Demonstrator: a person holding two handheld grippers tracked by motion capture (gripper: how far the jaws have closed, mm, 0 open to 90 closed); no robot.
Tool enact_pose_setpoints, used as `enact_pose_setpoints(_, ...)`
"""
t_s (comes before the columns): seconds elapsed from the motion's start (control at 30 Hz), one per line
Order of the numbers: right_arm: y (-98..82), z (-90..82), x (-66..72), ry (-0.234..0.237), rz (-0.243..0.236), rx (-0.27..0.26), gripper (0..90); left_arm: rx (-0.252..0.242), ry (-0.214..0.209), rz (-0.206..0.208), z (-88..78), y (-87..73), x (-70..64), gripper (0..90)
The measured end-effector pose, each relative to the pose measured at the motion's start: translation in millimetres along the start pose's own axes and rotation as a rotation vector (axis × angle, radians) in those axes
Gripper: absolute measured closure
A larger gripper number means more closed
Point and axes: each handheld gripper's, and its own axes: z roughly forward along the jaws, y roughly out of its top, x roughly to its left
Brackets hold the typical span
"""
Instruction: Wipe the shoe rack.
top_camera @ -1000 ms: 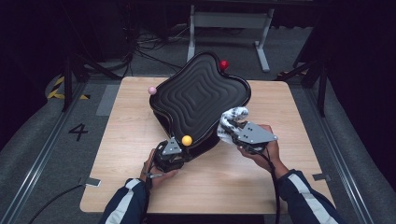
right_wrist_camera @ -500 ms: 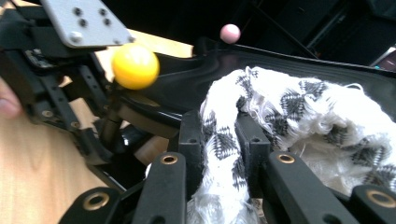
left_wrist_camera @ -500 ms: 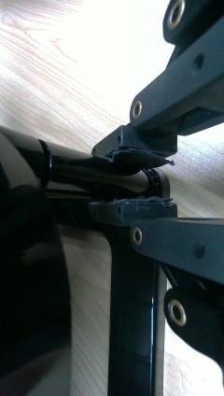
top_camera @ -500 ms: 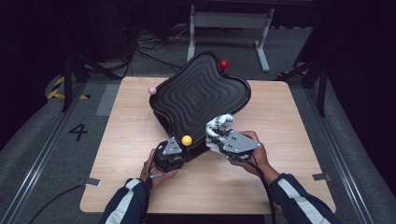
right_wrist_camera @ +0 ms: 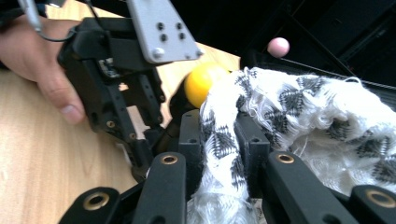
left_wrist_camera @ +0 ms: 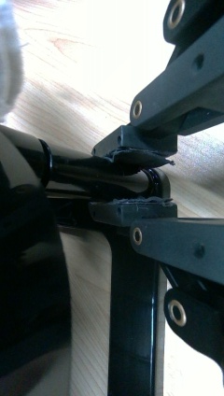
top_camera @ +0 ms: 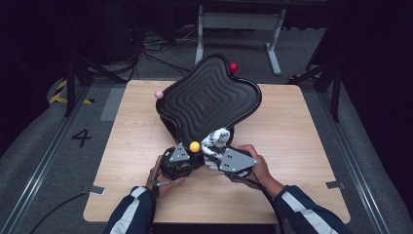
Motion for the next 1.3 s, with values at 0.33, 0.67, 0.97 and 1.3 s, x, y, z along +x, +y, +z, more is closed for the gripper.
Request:
enact_pose_setpoints(0.33,0.3,-1.6,-3.0,0.006,-0.016,-0.004,76.2,0.002,0.001,0.005,-0.2,0.0,-0.1,73.3)
enact_pose_setpoints(0.67,-13.7,-21.3,-37.3,-0.097,0.061,-0.004,76.1,0.001,-0.001,0.001,-0.1,0.0,0.0,73.3)
enact_pose_setpoints(0.97,-27.1,-46.3,-75.9,-0.228,0.141,-0.022,76.2,-0.001,-0.001,0.003,0.0,0.2,0.8,73.3)
enact_pose_setpoints(1.3,-33.9,-64.1,-98.2,-0.311,0.2,-0.039,76.1,-0.001,-0.003,0.003,0.0,0.2,1.0,73.3)
